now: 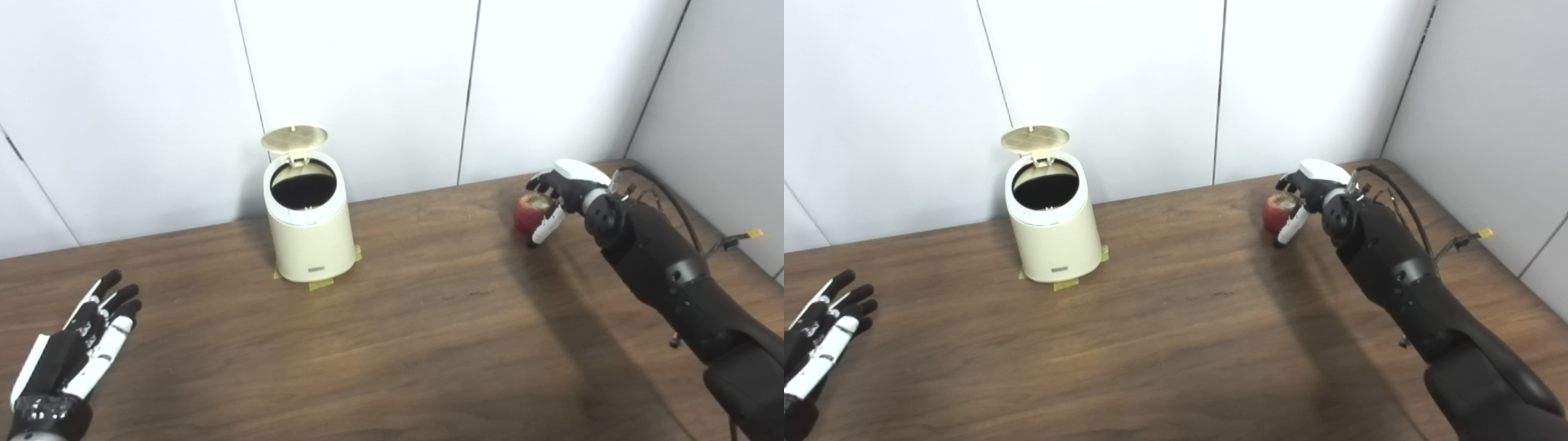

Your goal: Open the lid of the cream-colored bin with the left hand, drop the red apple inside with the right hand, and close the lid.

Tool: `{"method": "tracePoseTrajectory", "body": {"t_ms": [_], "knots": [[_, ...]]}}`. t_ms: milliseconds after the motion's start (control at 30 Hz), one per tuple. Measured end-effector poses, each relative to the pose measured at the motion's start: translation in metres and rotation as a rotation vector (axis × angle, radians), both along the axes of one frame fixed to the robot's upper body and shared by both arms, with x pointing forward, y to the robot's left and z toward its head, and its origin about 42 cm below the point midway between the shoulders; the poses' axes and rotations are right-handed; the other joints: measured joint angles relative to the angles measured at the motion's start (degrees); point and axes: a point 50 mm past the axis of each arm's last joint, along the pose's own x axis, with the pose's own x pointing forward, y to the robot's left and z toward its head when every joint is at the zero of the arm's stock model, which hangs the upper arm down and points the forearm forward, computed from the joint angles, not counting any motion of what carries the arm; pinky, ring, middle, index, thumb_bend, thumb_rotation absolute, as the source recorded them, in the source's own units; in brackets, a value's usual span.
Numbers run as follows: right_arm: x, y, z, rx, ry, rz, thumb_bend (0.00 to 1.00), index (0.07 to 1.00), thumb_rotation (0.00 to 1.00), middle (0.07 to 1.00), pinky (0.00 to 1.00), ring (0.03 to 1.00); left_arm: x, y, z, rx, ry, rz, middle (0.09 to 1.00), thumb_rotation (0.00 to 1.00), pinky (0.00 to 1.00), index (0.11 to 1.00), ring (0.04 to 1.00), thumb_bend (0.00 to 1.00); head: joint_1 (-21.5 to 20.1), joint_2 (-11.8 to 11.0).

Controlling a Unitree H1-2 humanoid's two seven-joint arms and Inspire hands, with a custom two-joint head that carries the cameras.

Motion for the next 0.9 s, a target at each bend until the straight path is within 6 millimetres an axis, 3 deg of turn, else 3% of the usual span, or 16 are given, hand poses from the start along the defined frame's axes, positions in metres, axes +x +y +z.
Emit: {"method": "tracePoseTrajectory", "body": {"t_ms": [300, 567, 633, 667, 700, 767, 900], "knots": [[-0.001, -0.001, -0.002, 0.023, -0.010, 0.006, 0.89, 0.802, 0.15, 0.827, 0.68, 0.790, 0.000, 0.001, -0.001, 0.001, 0.013, 0.007, 0.914, 0.46, 0.92, 0.982, 0.905, 0.24, 0.0, 0.3], [-0.002, 0.001, -0.003, 0.037, -0.037, 0.046, 0.86, 0.727, 0.07, 0.734, 0.68, 0.709, 0.000, 0.001, -0.001, 0.004, 0.013, 0.007, 0.914, 0.43, 0.92, 0.973, 0.902, 0.22, 0.0, 0.5], [-0.002, 0.000, -0.003, 0.041, -0.054, 0.054, 0.82, 0.668, 0.02, 0.667, 0.60, 0.624, 0.000, 0.001, -0.001, 0.004, 0.014, 0.007, 0.918, 0.44, 0.93, 0.976, 0.909, 0.23, 0.0, 0.6], [-0.002, 0.000, -0.003, 0.044, -0.062, 0.051, 0.67, 0.582, 0.07, 0.641, 0.58, 0.600, 0.000, 0.001, -0.001, 0.004, 0.014, 0.007, 0.918, 0.44, 0.93, 0.977, 0.909, 0.22, 0.0, 0.6], [-0.003, 0.000, -0.004, 0.046, -0.070, 0.048, 0.59, 0.538, 0.10, 0.621, 0.57, 0.585, 0.000, 0.001, -0.001, 0.004, 0.014, 0.007, 0.919, 0.44, 0.93, 0.979, 0.909, 0.22, 0.0, 0.5], [-0.005, -0.001, -0.006, 0.042, -0.093, 0.053, 0.54, 0.486, 0.02, 0.542, 0.53, 0.507, 0.000, 0.001, -0.001, 0.004, 0.014, 0.007, 0.917, 0.44, 0.93, 0.976, 0.905, 0.23, 0.0, 0.6], [-0.008, 0.002, -0.013, 0.034, -0.154, 0.062, 0.52, 0.466, 0.00, 0.516, 0.48, 0.455, 0.000, 0.002, -0.001, 0.005, 0.021, 0.009, 0.910, 0.46, 0.91, 0.970, 0.896, 0.24, 0.1, 0.7]]}}
